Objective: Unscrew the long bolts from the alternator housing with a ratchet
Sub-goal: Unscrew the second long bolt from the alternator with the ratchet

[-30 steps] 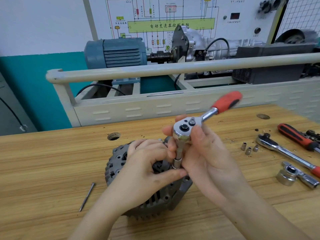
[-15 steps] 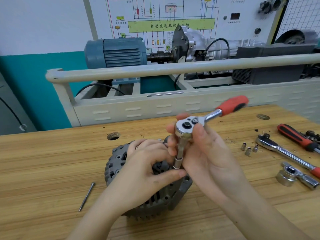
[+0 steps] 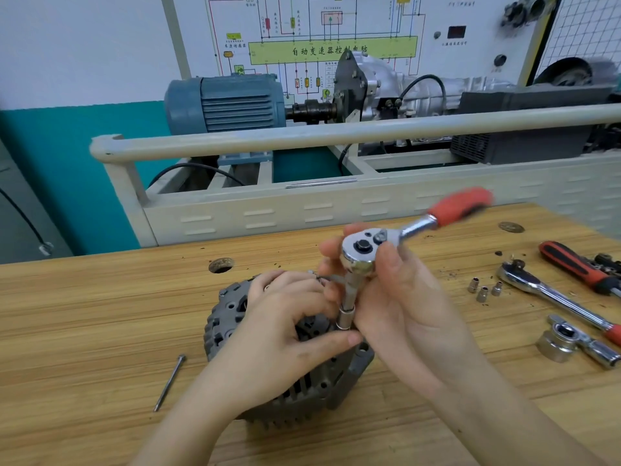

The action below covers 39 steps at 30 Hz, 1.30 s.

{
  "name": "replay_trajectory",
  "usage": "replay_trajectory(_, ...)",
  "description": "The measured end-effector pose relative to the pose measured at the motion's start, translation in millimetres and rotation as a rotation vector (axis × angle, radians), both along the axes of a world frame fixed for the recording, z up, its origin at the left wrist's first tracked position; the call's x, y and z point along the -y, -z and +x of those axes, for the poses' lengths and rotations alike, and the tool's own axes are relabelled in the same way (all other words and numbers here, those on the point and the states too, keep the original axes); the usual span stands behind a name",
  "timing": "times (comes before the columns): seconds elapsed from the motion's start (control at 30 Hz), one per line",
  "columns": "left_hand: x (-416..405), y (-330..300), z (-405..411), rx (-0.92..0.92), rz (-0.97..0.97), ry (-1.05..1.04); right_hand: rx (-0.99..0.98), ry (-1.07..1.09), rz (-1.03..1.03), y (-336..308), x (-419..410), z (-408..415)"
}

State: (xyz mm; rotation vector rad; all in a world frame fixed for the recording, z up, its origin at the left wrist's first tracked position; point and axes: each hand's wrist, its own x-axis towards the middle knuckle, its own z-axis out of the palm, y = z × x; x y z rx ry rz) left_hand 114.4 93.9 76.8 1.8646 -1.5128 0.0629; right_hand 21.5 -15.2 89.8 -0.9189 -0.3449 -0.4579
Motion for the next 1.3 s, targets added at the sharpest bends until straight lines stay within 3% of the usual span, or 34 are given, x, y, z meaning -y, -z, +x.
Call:
replay_trajectory(0.27,0.2,-0.3,-3.0,-0.045,-0.055,0.011,0.024,0.003,-0.057,-1.2,-3.1,-2.4)
replay_trajectory(0.63,2.7,-1.4,-5.4,-0.036,-0.027,-0.090,0.033,0.057,-0.001,-0.4,0.4,-3.0)
replay_trajectory(0.97,-1.4,-0.5,-0.8,-0.072,-0.005,-0.012,-0.019,-0.034,0.021,-2.0,5.5,1.0)
replay_trajectory(1.3,2.3,-0.5,-3.0,-0.048,-0.004,-0.077,0.015,0.012,0.036,-1.8,4.7,-0.3)
